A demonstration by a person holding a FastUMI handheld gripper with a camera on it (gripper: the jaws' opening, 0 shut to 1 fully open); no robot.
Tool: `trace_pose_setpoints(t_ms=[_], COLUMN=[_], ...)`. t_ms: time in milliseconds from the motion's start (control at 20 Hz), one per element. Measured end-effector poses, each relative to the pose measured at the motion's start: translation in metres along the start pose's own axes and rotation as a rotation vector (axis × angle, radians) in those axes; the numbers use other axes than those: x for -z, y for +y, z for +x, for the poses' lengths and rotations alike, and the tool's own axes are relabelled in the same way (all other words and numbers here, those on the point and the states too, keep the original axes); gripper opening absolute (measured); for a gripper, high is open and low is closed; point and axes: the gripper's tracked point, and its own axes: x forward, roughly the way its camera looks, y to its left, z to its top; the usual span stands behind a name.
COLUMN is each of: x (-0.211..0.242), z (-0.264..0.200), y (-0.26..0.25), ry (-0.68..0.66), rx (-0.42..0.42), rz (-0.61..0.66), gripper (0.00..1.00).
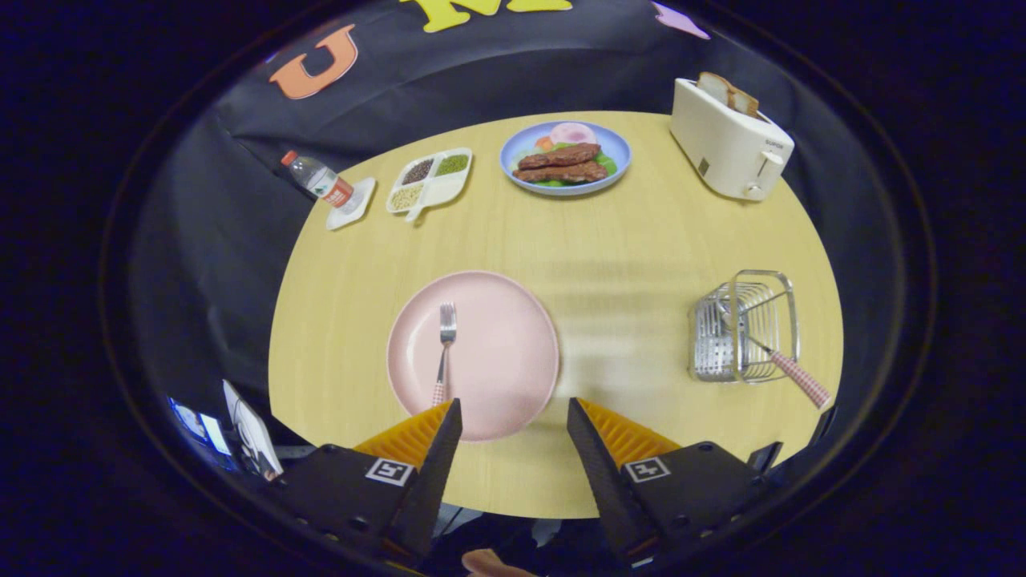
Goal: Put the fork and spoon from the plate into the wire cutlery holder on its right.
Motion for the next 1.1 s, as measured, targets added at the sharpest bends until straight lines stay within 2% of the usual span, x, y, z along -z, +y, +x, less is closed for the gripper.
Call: trace_pose_setpoints(t_ms=[50, 250, 600, 800, 1100], x=[0.004, 0.016, 0.029, 0.033, 0.035], z=[0.007, 0.030, 0.067, 0.091, 0.114], y=[0.007, 0.028, 0.056, 0.061, 0.067], ry=[0.005, 0.038, 0.090, 0.101, 0.082], rx=[0.006, 0.038, 0.081, 0.131, 0.174], rz=[0.001, -0.004, -0.002, 0.020, 0.065], gripper=[0.86, 0.97, 0.96, 0.78, 0.32])
